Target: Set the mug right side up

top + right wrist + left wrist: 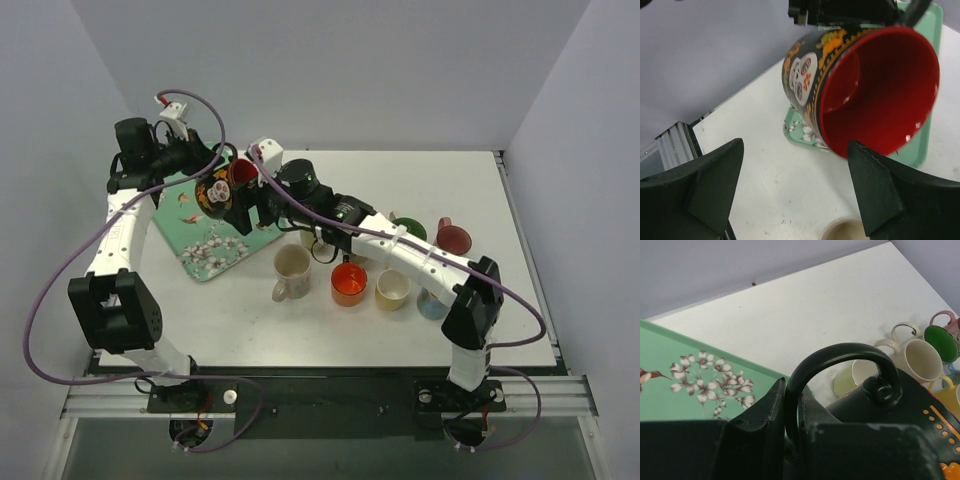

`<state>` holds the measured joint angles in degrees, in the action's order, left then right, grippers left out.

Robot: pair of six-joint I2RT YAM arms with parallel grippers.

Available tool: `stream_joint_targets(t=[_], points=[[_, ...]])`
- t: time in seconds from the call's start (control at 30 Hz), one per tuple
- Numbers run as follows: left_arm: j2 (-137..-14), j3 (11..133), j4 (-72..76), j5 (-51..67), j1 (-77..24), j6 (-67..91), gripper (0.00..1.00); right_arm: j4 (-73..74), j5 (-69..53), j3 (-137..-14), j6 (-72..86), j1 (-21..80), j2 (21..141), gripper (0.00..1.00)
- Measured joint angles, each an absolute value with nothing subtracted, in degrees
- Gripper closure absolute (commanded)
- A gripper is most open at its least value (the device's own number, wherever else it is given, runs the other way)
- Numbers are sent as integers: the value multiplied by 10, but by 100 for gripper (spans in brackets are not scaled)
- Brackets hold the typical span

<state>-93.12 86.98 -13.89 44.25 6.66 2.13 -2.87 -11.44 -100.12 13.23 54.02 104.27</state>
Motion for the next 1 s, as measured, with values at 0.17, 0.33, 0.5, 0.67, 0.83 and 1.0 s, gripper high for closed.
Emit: stream_joint_targets(t=[0.17,0.33,0.5,0.67,0.83,1.0], points=[[-931,865,-160,458,44,14,100,-39,-130,-1064,134,539,1105,62],[-931,865,-178,486,37,2,100,-37,-159,-1119,165,529,1164,100],[-931,877,-213,497,34,-32,47,-20,-154,-1118,182,535,1158,100],[-931,912,-230,479,31,-34,15,79,-93,-1112,161,535,1123,100],[-931,926,-234,420,32,-37,14,161,-1,-1058,123,526,1052,100],[-931,938,-251,366,36,-51,13,274,107,-1034,95,514,957,100]])
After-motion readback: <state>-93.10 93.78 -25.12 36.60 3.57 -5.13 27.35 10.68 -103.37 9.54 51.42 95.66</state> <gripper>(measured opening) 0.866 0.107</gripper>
